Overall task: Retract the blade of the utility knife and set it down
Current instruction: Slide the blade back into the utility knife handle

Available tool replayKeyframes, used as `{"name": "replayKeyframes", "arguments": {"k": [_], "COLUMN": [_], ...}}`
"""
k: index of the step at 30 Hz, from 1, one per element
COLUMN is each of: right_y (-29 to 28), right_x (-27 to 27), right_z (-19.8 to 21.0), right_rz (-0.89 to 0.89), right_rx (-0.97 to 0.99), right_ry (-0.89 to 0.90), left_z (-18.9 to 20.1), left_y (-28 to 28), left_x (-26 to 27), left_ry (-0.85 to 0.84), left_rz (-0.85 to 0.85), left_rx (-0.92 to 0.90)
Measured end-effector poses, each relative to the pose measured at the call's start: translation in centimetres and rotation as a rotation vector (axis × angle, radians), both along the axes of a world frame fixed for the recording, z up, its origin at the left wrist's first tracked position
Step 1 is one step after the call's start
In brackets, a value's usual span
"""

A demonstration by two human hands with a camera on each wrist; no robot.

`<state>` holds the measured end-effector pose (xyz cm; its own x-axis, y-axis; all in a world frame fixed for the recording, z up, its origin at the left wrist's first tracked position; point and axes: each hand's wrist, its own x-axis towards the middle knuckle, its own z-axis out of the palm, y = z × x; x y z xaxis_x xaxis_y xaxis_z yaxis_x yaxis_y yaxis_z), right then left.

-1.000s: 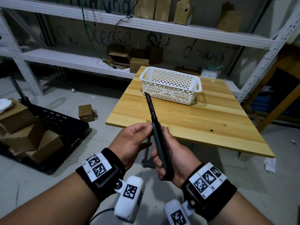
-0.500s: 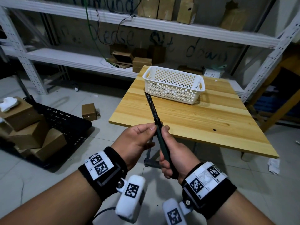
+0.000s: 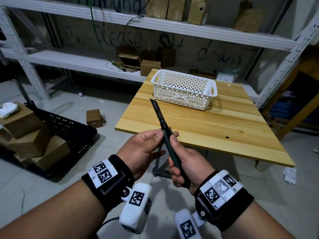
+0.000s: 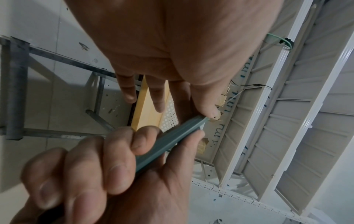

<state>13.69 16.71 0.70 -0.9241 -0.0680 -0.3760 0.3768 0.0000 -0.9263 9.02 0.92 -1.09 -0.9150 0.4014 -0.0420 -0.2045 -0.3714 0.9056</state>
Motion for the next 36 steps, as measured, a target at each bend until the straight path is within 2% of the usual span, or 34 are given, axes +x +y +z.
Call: {"name": "replayKeyframes", "arguments": {"k": [14, 36], "right_y": [0.05, 0.15], "right_x": [-0.1, 0.07], "right_z": [-0.23, 0.04], "right_rz": [0.028, 0.09], "right_rx": [-0.093, -0.1], "right_ry": [0.032, 0.076], "left_z": [0.15, 0.18], "left_y": [-0.22, 0.01], "left_x": [0.13, 0.13], "left_ry": [0.002, -0.025], "left_rz": [-0.002, 0.002], "left_rx": [0.021, 0.029]}}
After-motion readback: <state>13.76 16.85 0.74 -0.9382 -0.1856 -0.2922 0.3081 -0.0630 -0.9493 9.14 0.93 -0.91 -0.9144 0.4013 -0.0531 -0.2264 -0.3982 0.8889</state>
